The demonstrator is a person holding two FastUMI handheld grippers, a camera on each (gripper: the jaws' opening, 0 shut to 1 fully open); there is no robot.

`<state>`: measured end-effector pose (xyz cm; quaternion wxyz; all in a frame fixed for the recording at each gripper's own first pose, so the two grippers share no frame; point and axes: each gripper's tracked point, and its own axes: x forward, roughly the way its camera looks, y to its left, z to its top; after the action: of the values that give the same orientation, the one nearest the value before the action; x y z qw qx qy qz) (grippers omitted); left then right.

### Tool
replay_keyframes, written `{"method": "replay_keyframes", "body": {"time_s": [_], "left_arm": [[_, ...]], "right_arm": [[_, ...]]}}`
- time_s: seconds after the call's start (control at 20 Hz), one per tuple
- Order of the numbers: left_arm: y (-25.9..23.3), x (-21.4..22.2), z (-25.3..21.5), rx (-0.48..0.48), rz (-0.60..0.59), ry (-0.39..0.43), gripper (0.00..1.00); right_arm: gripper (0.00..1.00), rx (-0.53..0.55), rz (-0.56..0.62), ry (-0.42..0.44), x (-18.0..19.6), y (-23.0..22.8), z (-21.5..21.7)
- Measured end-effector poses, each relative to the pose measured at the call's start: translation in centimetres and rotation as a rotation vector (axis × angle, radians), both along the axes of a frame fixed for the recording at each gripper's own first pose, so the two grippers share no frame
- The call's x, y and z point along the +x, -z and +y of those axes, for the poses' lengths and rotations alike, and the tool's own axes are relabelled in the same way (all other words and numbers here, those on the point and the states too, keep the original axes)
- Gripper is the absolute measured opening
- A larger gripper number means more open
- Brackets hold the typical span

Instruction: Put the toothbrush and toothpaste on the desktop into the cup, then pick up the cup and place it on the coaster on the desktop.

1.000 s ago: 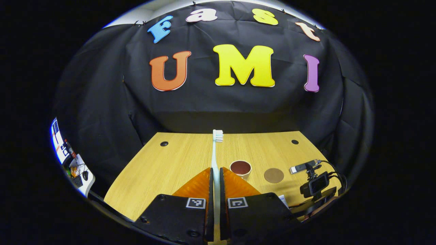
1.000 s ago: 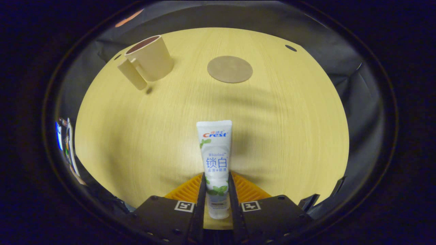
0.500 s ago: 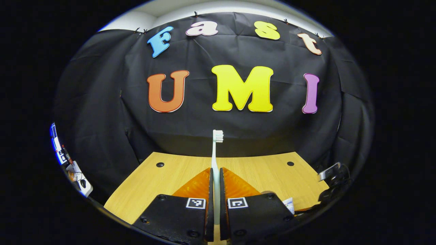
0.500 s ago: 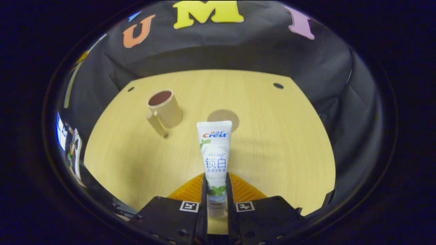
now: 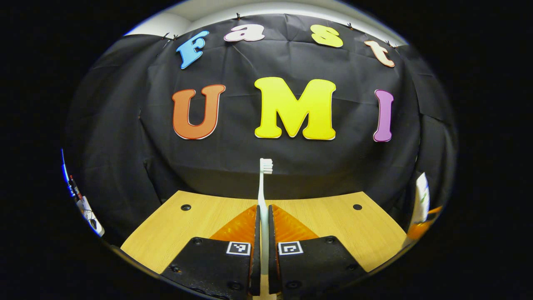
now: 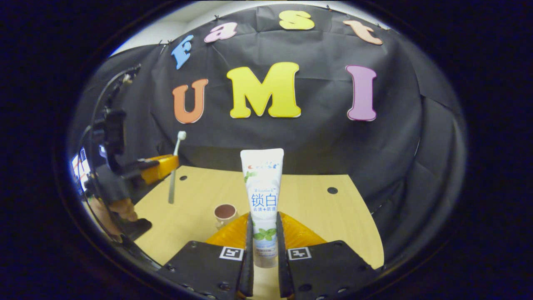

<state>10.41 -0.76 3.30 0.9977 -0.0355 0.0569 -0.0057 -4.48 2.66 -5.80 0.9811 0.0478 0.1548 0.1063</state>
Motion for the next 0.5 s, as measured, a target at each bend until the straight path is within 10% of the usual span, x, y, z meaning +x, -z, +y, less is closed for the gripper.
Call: {"method": "replay_keyframes", "body": {"time_s": [0.5], "left_arm": [[8.9, 5.7, -5.2, -0.033, 0.076, 0.053, 0.11]], "right_arm": [[0.24, -0.097, 0.019, 0.131, -1.6, 0.1, -5.2]]}}
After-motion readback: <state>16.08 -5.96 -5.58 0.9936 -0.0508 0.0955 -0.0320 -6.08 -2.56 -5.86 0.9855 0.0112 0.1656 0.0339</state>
